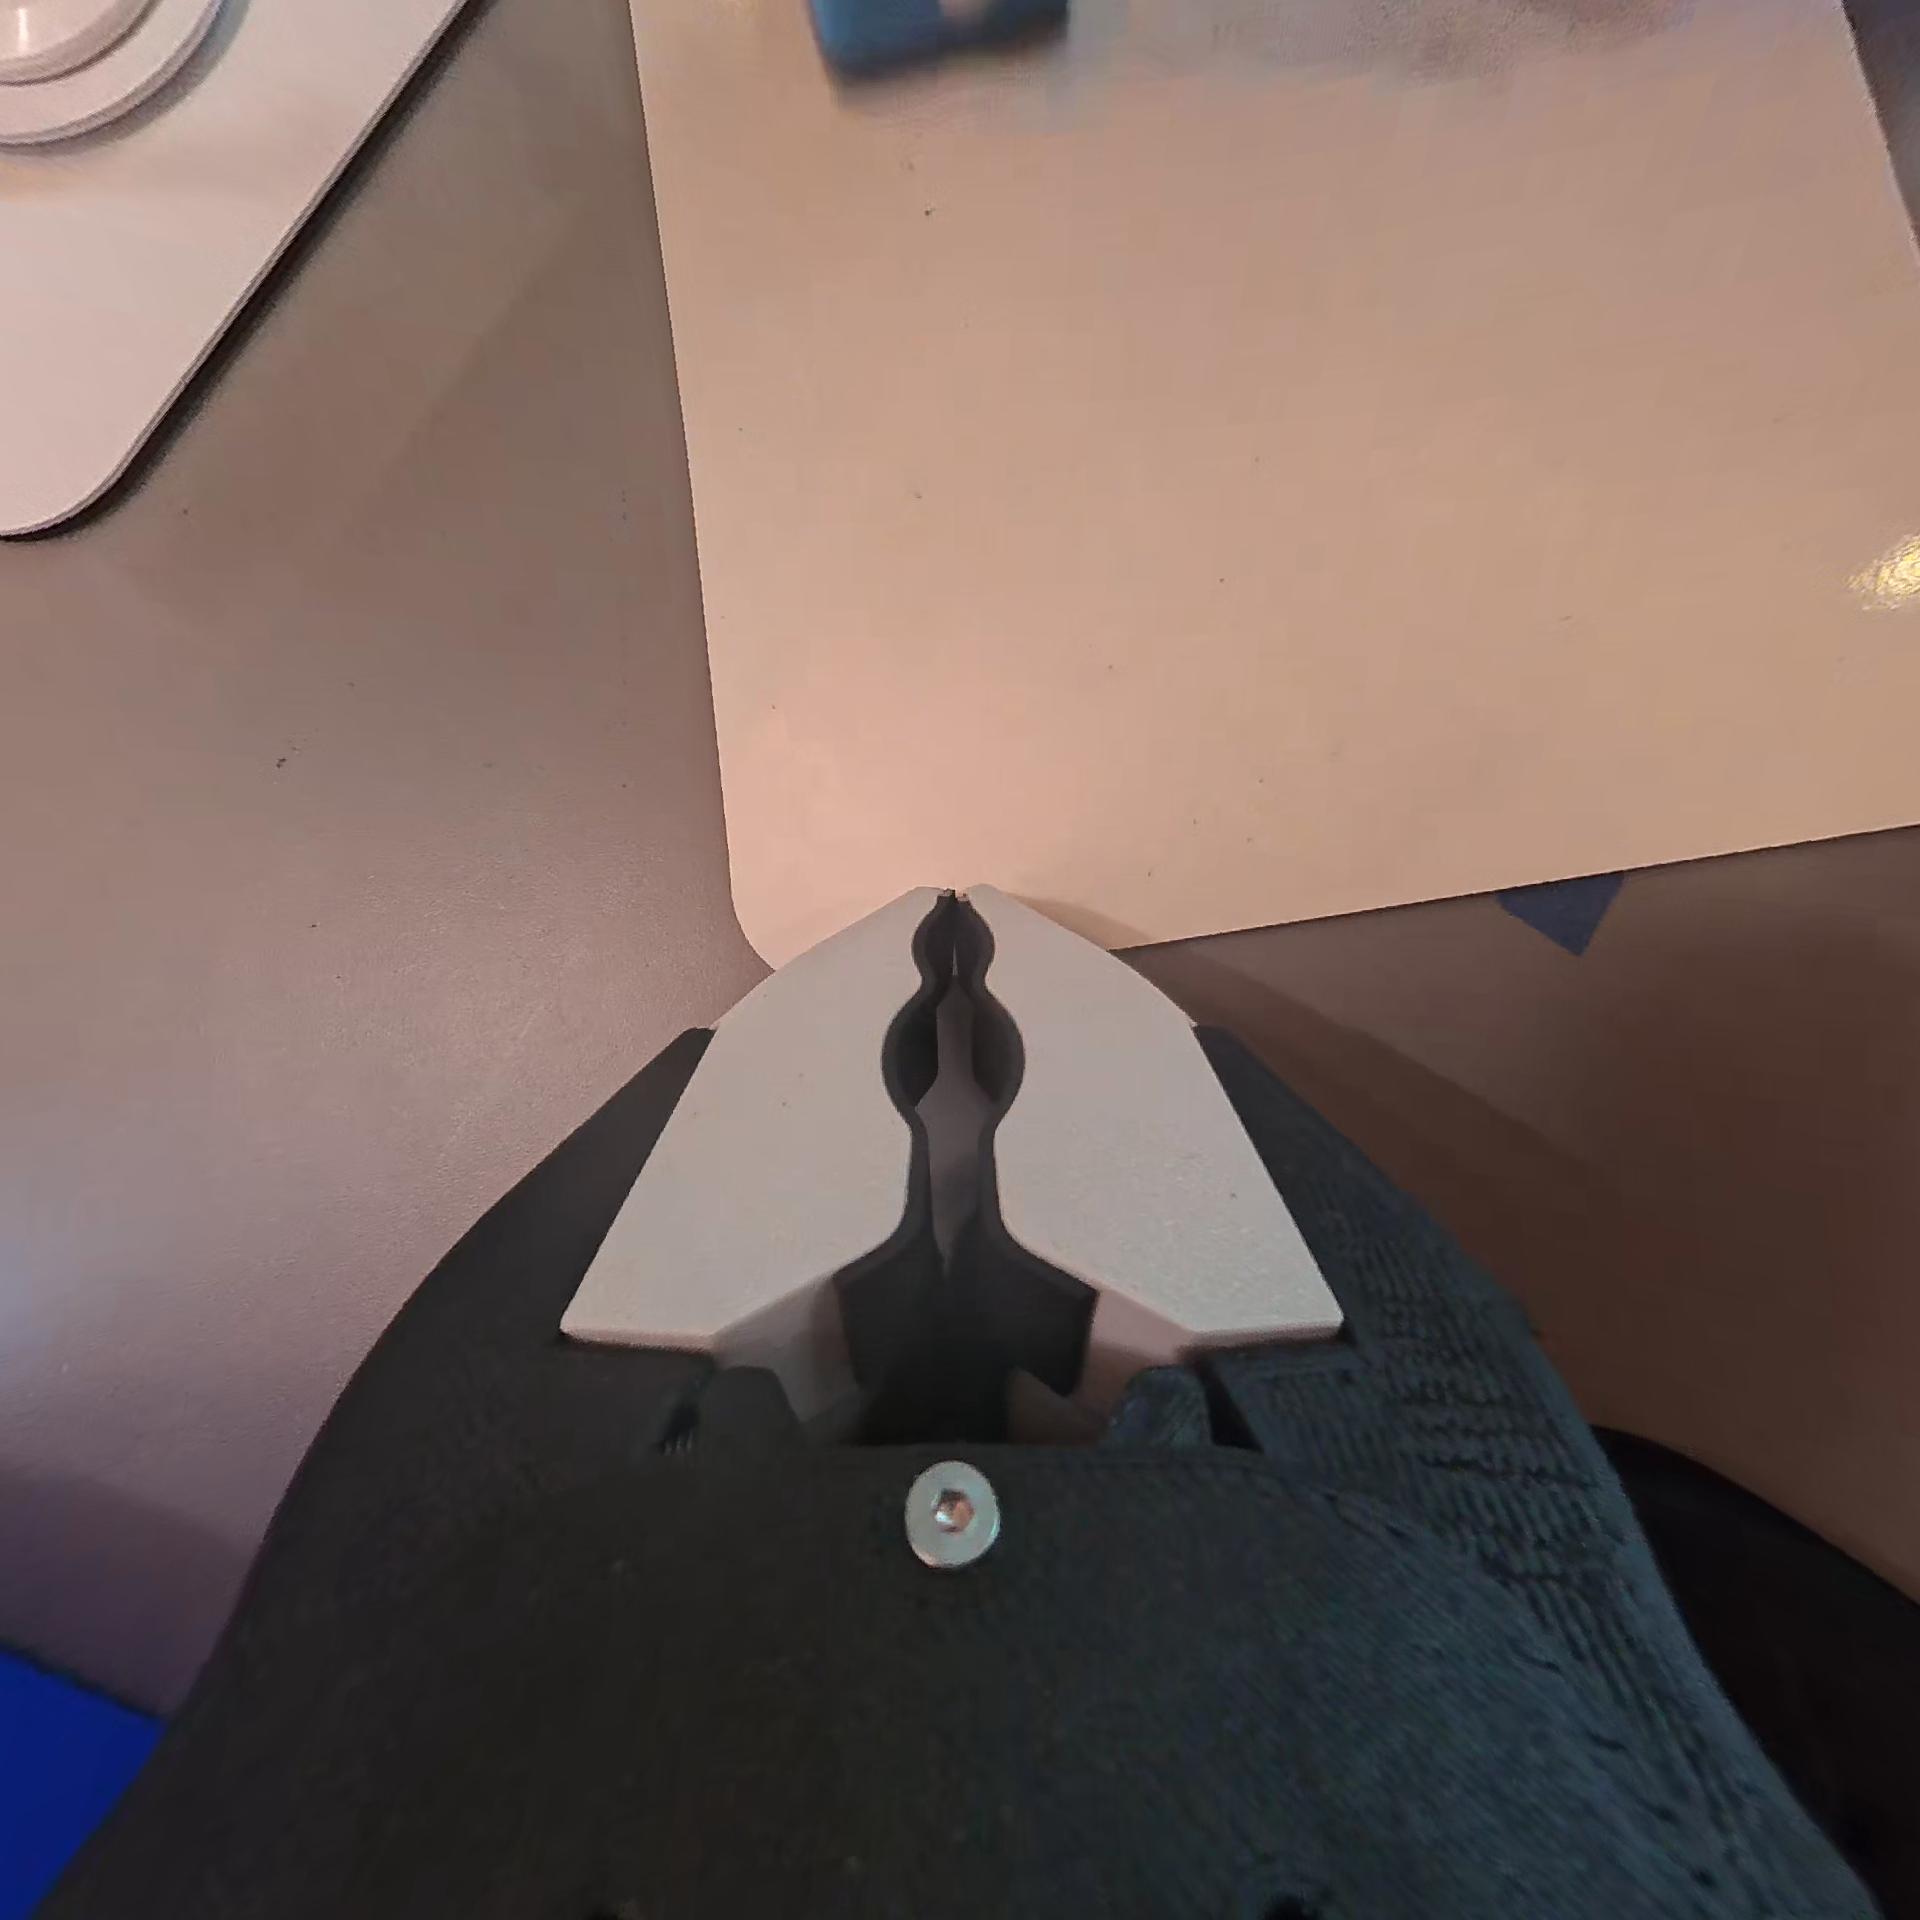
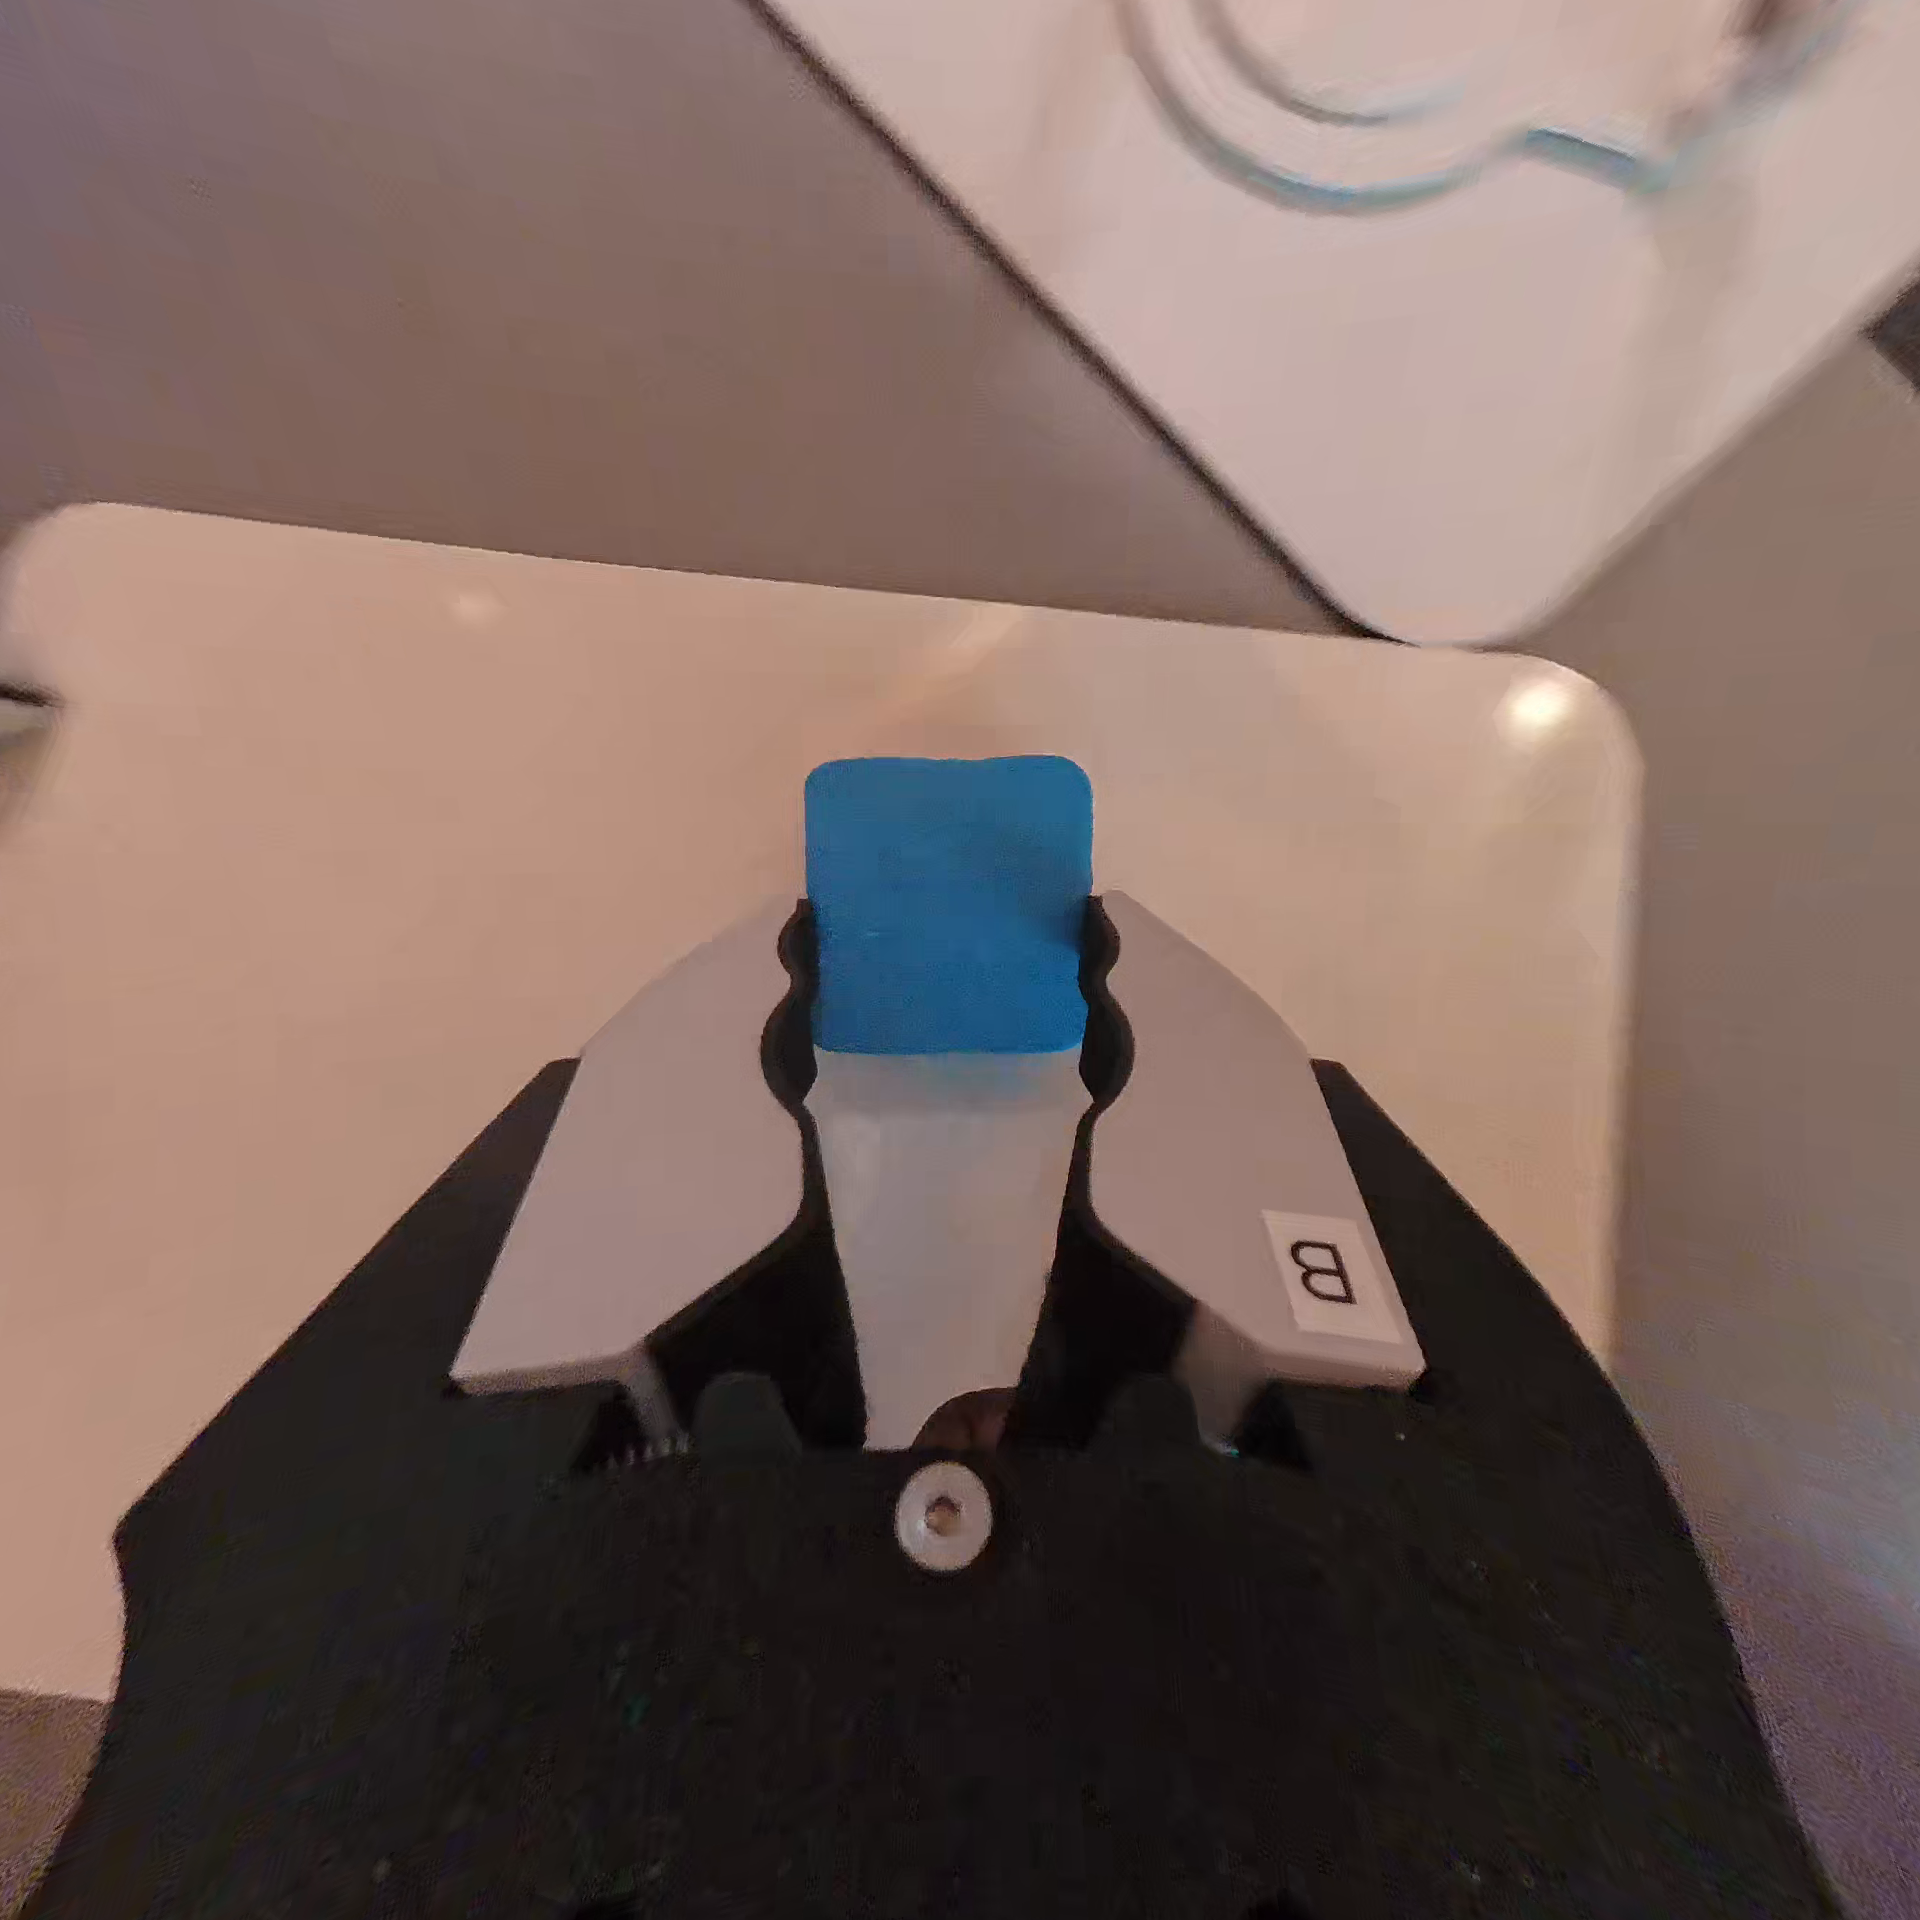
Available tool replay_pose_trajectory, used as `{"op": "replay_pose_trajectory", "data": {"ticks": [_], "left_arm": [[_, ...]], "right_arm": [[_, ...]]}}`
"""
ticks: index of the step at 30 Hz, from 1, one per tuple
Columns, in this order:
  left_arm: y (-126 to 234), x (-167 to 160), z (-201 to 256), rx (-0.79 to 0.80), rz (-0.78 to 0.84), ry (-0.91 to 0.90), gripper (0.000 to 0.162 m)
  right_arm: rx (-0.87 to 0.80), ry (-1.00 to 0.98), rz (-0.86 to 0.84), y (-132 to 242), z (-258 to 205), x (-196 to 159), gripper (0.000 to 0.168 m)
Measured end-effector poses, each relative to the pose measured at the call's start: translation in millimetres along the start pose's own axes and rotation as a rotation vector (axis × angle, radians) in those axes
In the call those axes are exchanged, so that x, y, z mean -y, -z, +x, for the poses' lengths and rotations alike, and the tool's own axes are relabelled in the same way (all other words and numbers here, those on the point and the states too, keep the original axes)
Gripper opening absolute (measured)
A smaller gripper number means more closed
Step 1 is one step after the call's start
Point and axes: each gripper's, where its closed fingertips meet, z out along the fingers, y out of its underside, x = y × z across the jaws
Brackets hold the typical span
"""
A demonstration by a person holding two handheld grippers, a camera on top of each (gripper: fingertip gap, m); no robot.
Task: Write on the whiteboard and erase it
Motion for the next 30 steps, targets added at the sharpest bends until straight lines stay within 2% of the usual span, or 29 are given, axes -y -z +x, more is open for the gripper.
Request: {"op": "replay_pose_trajectory", "data": {"ticks": [2,4,5,9,11,12,13,15,17,18,19,20,22,24,25,27,28,30], "left_arm": [[0,0,0,0.002,-0.001,-0.002,0.001],[0,0,0,0.008,-0.001,-0.010,0.001],[0,0,0,0.007,-0.002,-0.009,0.001],[0,0,0,0.004,0.005,-0.003,0.001],[-1,0,-1,0.003,0.007,-0.005,0.001],[-1,1,0,0.000,0.009,-0.003,0.001],[-1,1,0,-0.004,0.009,-0.001,0.001],[-1,1,0,-0.006,0.007,-0.003,0.001],[-1,1,0,-0.006,0.010,-0.002,0.001],[-1,1,0,-0.008,0.008,-0.001,0.001],[-1,1,0,-0.009,0.008,-0.002,0.001],[-1,1,0,-0.008,0.007,-0.004,0.001],[-1,1,0,-0.007,0.008,-0.006,0.001],[-1,1,0,-0.009,0.012,0.000,0.001],[-1,0,0,-0.010,0.013,0.005,0.001],[-1,0,0,-0.008,0.011,0.005,0.001],[-1,0,0,-0.005,0.007,0.002,0.001],[-1,0,0,-0.008,0.009,0.006,0.001]], "right_arm": [[0.108,0.164,0.015,-3,-66,4,0.049],[0.158,0.256,-0.005,-1,-84,2,0.050],[0.168,0.195,-0.006,-2,-67,3,0.049],[-0.138,-0.147,-0.044,6,85,-10,0.049],[-0.179,-0.159,-0.050,7,91,-9,0.049],[-0.153,-0.108,-0.037,3,71,-3,0.049],[-0.038,-0.083,-0.002,-4,33,7,0.049],[0.074,0.088,0.036,-11,-49,18,0.049],[0.191,0.276,0.011,-7,-129,14,0.049],[0.203,0.352,-0.005,-4,-146,9,0.050],[0.226,0.367,-0.004,-3,-145,8,0.050],[0.247,0.295,0.004,-4,-128,9,0.050],[0.069,0.128,0.001,-6,-37,11,0.050],[-0.088,-0.081,-0.020,3,56,-4,0.049],[-0.126,-0.162,-0.020,9,85,-13,0.049],[-0.148,-0.193,-0.015,16,93,-23,0.050],[-0.152,-0.148,-0.030,18,77,-25,0.050],[-0.039,-0.037,-0.015,15,4,-21,0.049]]}}
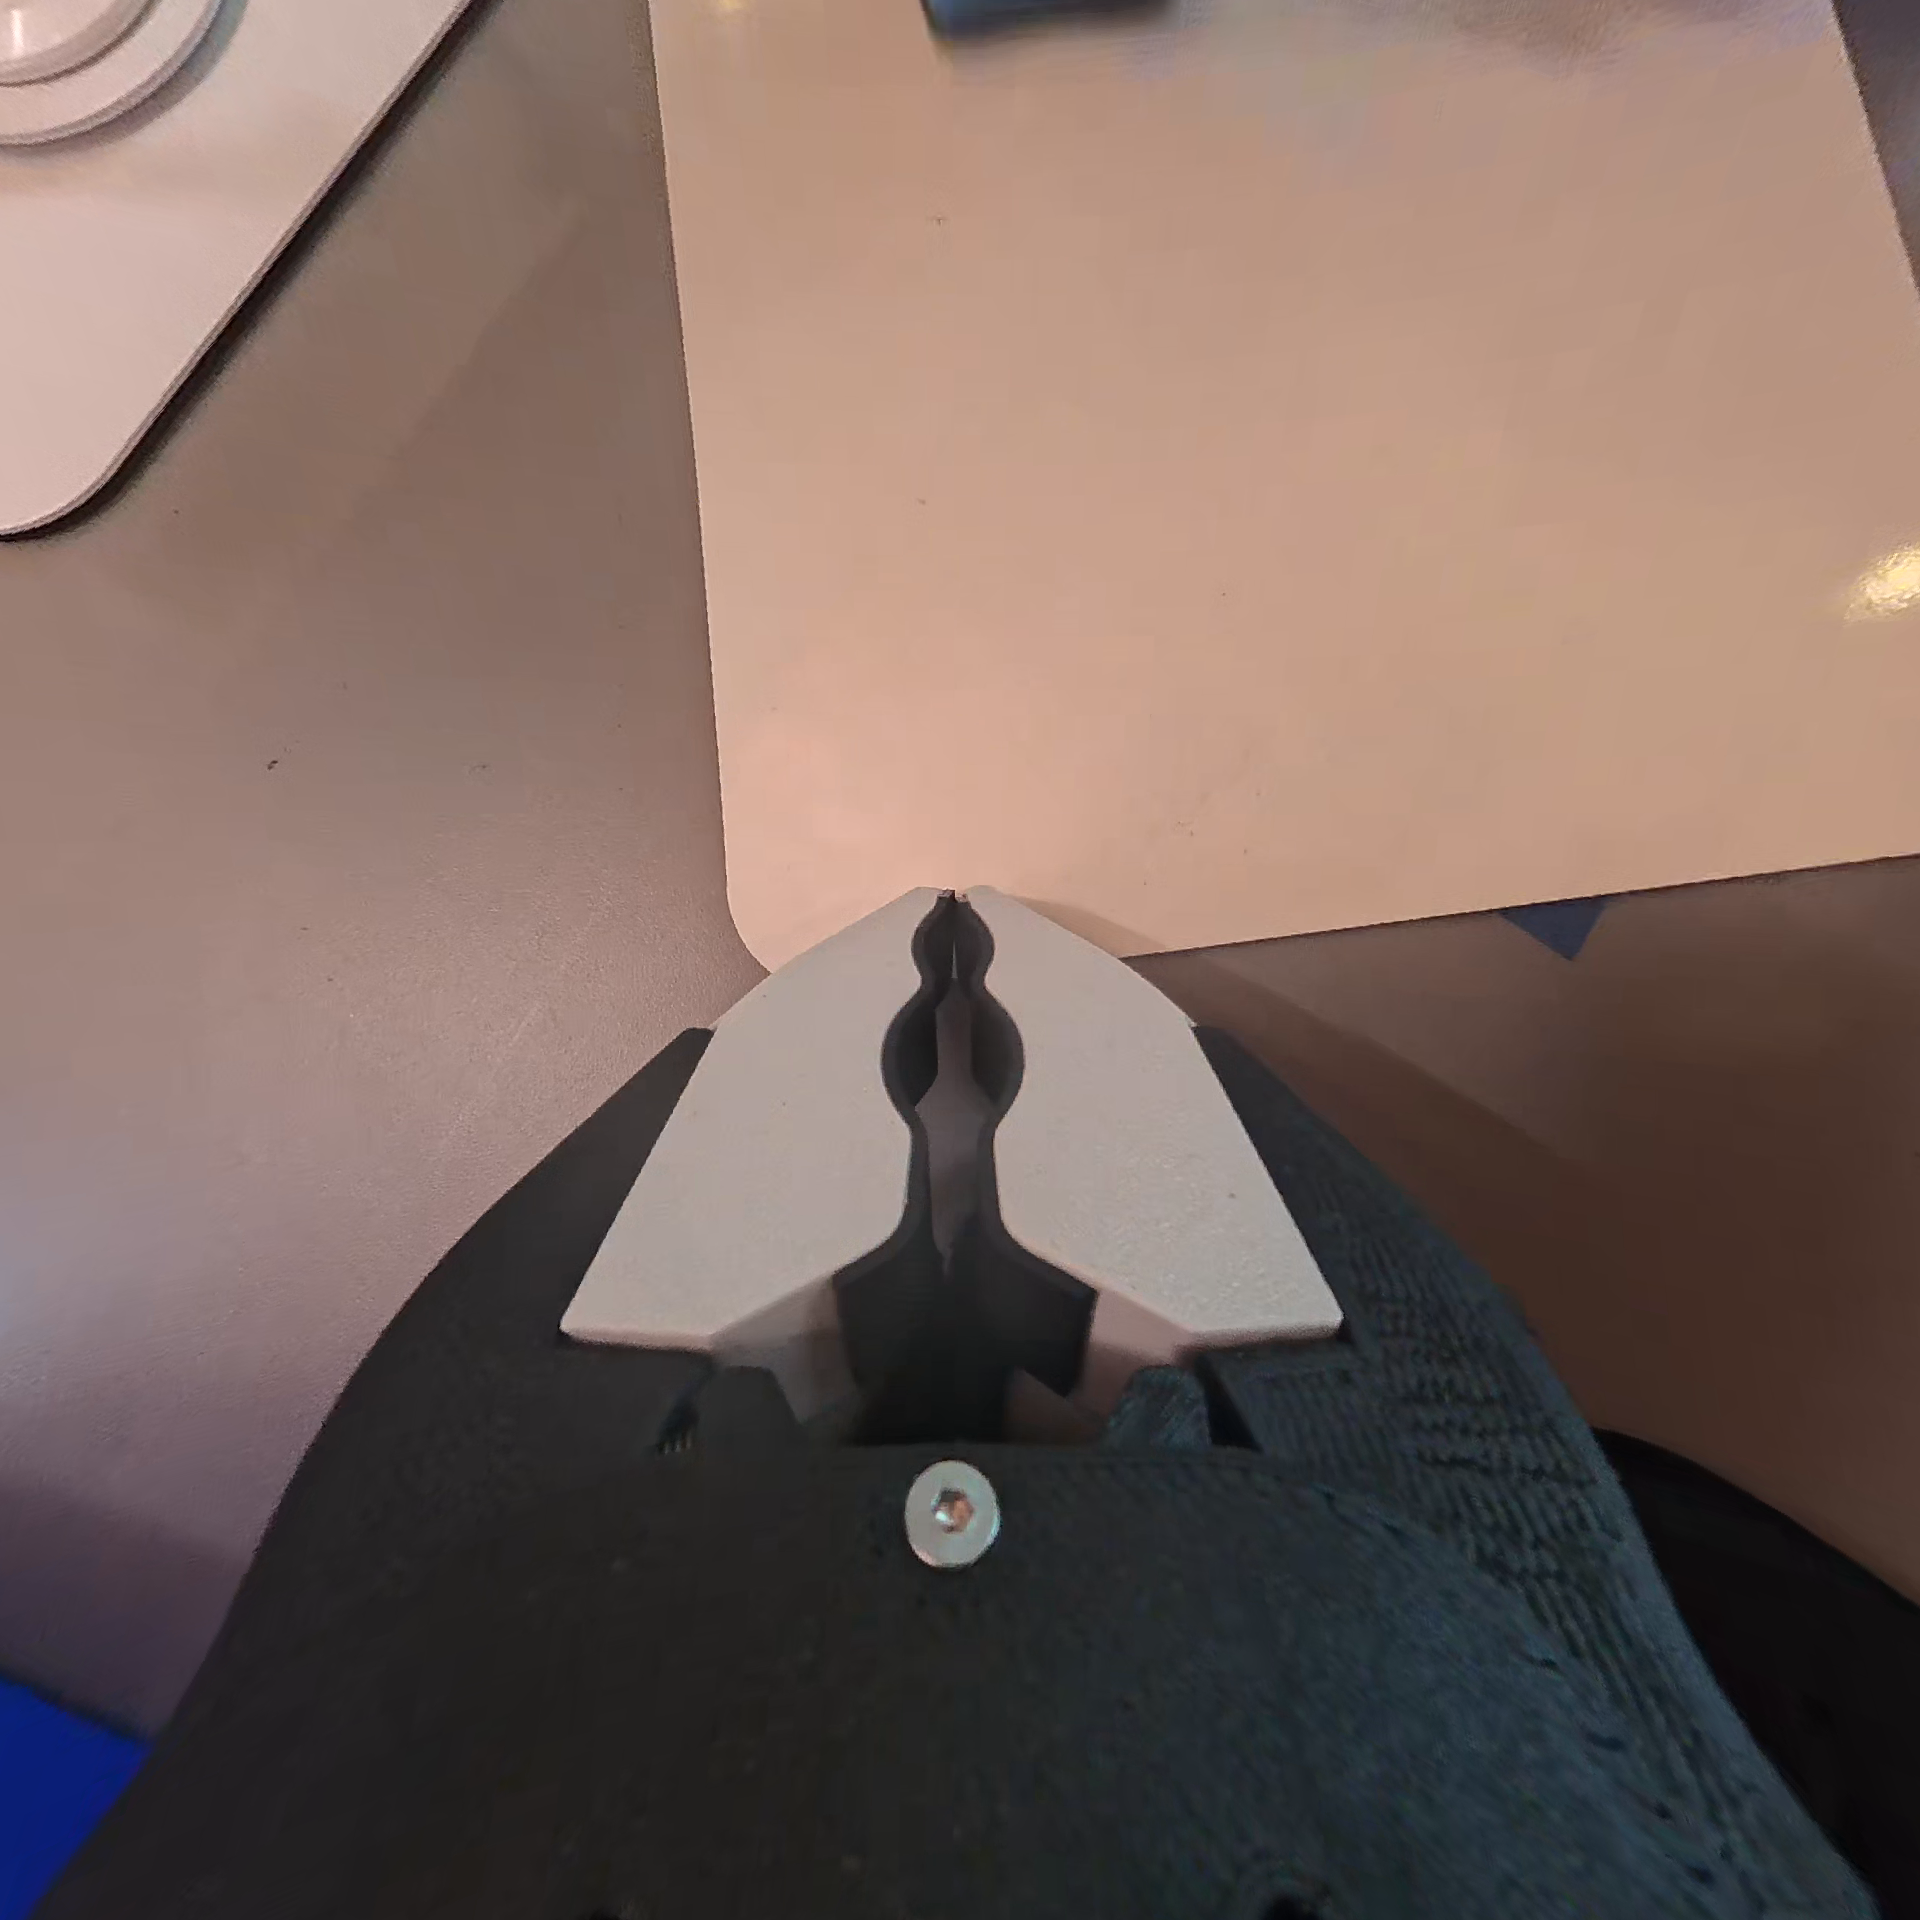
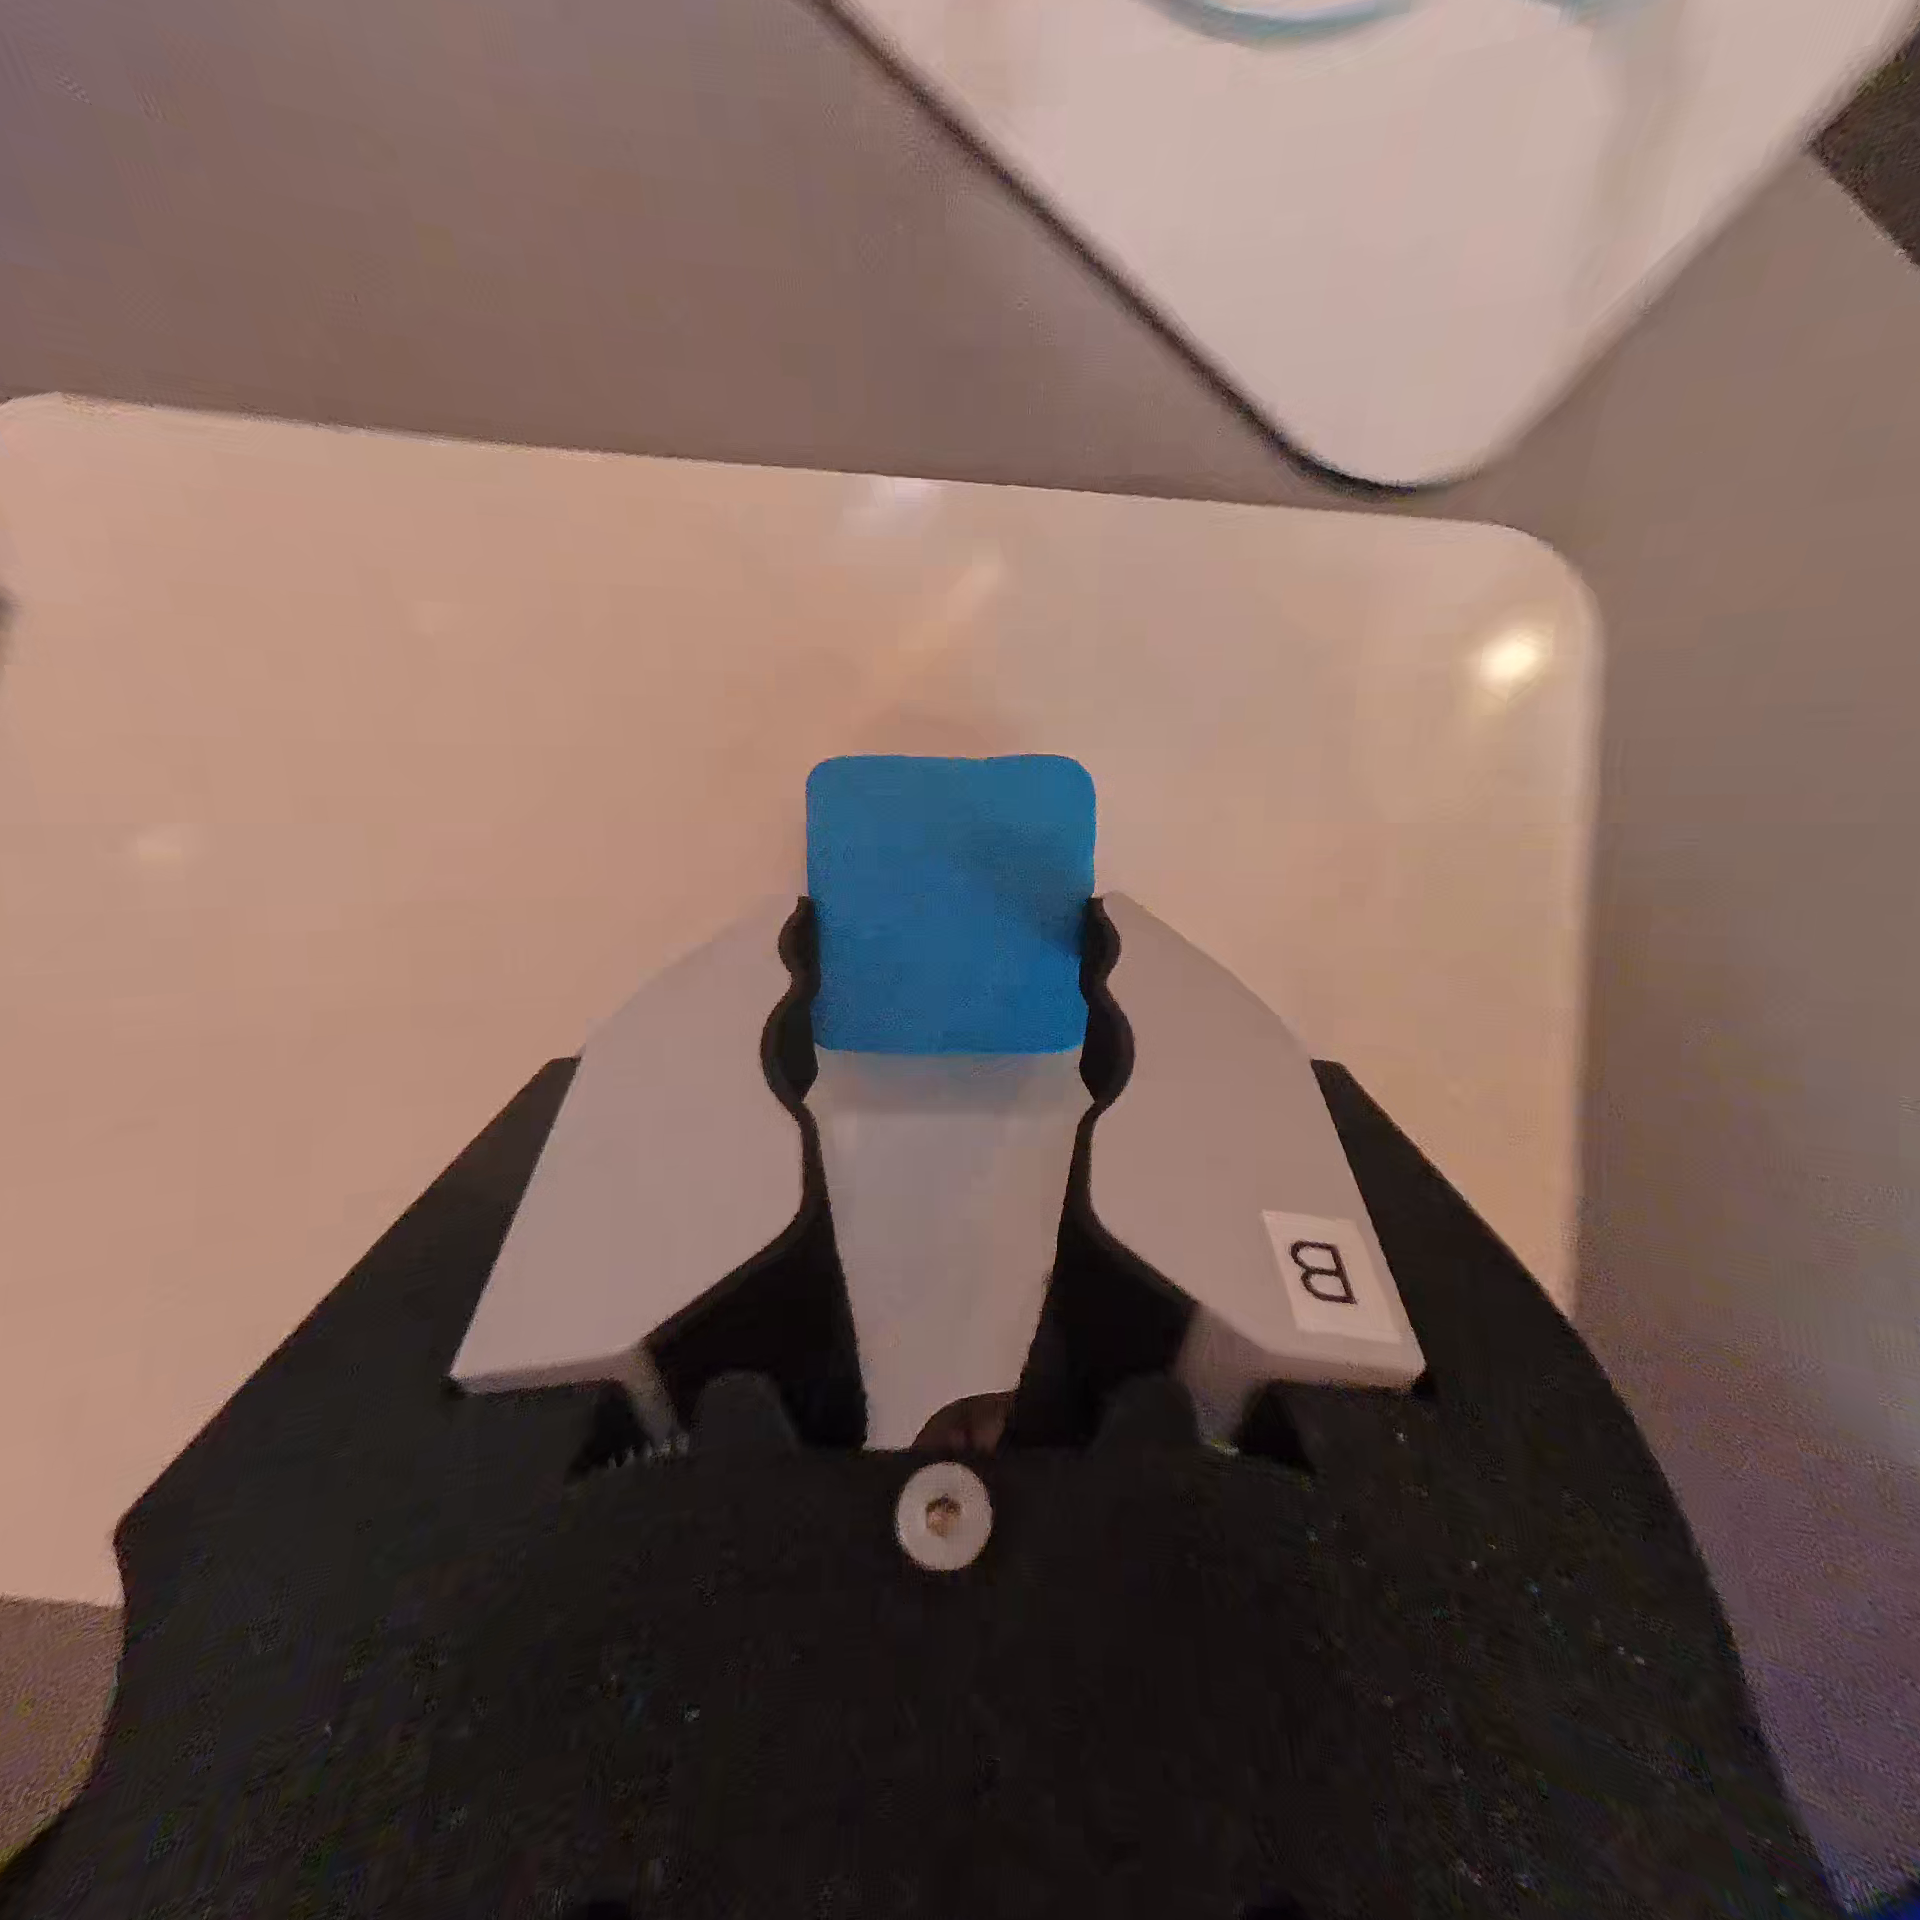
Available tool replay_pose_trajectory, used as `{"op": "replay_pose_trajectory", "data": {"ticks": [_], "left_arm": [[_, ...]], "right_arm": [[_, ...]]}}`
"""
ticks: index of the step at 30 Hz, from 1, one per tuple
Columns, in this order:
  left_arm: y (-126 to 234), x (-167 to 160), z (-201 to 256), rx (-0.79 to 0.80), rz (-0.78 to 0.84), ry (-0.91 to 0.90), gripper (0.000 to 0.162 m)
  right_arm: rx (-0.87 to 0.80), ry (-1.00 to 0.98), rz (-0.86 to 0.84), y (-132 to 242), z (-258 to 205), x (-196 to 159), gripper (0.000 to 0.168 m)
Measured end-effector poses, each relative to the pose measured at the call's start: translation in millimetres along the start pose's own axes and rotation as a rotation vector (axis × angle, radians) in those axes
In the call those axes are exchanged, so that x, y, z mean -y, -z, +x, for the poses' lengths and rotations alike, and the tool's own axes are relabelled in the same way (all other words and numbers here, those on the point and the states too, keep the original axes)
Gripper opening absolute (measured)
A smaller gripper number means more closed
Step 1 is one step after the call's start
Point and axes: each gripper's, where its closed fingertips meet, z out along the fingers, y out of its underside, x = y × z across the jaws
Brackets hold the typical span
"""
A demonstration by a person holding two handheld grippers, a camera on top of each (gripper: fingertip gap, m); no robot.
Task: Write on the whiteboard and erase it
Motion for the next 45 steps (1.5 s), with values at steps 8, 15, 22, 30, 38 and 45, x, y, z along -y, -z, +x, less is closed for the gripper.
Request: {"op": "replay_pose_trajectory", "data": {"ticks": [8,15,22,30,38,45], "left_arm": [[1,0,0,0.013,0.000,-0.015,0.001],[0,0,0,0.004,0.008,-0.005,0.001],[0,0,0,-0.001,0.013,0.006,0.001],[1,0,0,0.018,0.004,-0.017,0.001],[2,-1,3,0.031,-0.004,-0.043,0.001],[1,1,6,0.048,-0.014,-0.058,0.001]], "right_arm": [[0.140,0.237,0.022,9,-100,-11,0.049],[-0.012,0.023,0.002,-12,-3,16,0.049],[0.275,0.355,-0.022,-3,-181,7,0.050],[0.569,0.010,0.349,105,-194,-32,0.049],[-0.230,-0.410,0.594,264,-21,-159,0.050],[-0.305,-0.647,0.192,235,-4,-269,0.050]]}}
